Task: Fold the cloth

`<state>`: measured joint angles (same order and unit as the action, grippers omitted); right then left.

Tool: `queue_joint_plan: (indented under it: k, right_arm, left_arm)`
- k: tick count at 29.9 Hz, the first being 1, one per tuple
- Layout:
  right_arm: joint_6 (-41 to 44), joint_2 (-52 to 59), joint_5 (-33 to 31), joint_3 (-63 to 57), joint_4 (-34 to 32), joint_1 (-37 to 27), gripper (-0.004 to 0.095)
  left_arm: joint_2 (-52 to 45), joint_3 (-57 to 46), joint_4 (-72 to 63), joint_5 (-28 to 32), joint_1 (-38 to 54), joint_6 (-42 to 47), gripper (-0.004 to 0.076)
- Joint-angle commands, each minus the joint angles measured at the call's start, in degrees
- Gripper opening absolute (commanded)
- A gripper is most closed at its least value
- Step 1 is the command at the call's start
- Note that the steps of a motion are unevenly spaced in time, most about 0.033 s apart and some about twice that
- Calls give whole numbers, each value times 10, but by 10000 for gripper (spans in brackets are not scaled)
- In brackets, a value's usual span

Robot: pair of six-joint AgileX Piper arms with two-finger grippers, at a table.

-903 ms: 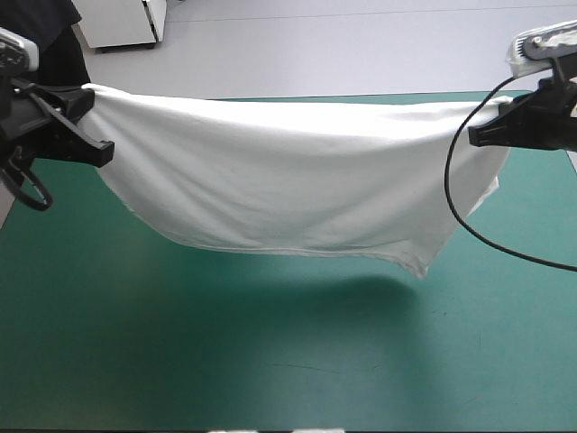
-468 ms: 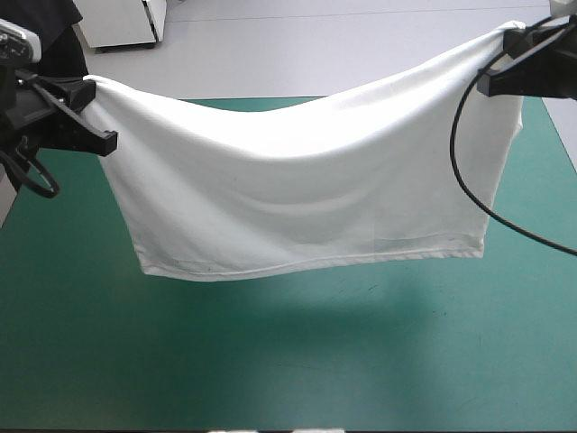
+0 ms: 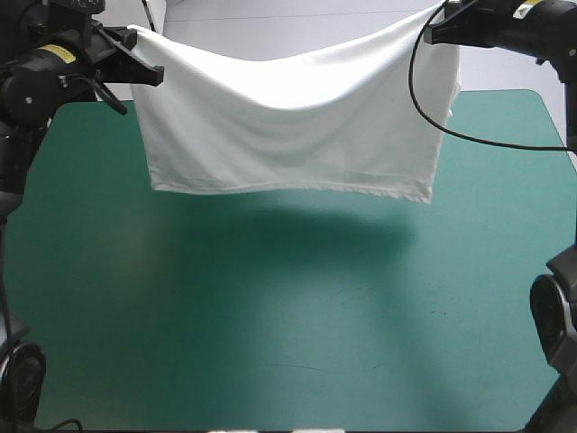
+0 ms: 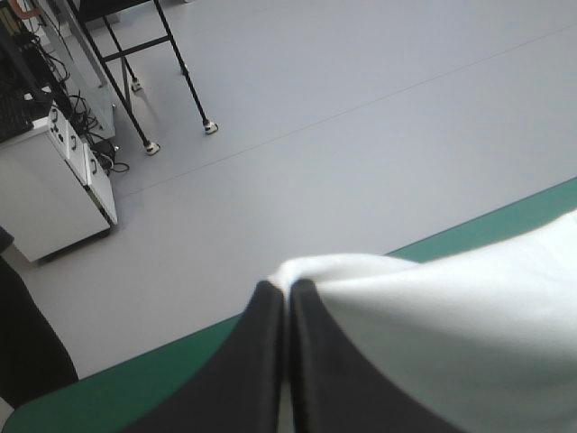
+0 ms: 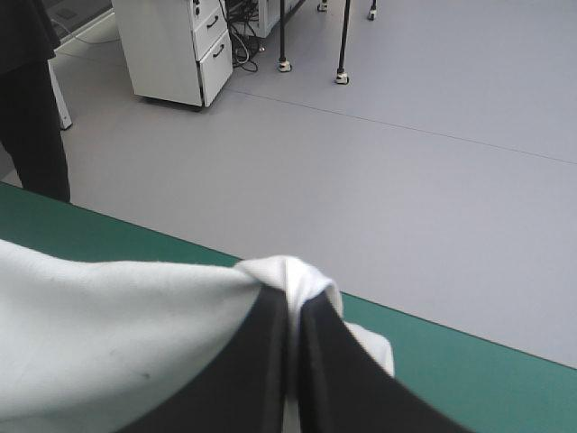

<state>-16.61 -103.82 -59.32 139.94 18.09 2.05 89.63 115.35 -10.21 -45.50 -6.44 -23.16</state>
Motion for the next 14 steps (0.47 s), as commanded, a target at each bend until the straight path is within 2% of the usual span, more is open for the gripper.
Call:
queue_joint_plan:
  k: [1, 4, 6, 8, 12, 14]
  right_arm:
    - [-29, -20, 75, 49, 54, -19, -13]
    - [-65, -46, 83, 51, 106, -47, -13]
    - [-66, -61, 67, 51, 116, -65, -13]
    - [-67, -69, 41, 49, 117, -76, -13]
    - [-71, -76, -36, 29, 115, -85, -13]
    - [-70, -82, -78, 9, 103, -86, -13]
  left_arm:
    - [20, 49, -8, 84, 0, -14, -22]
    - [57, 67, -8, 98, 0, -18, -22]
    - [74, 67, -8, 84, 0, -18, -22]
    - [88, 67, -12, 43, 0, -11, -22]
    - [113, 67, -17, -83, 0, 2, -22]
    - [118, 62, -11, -116, 0, 15, -22]
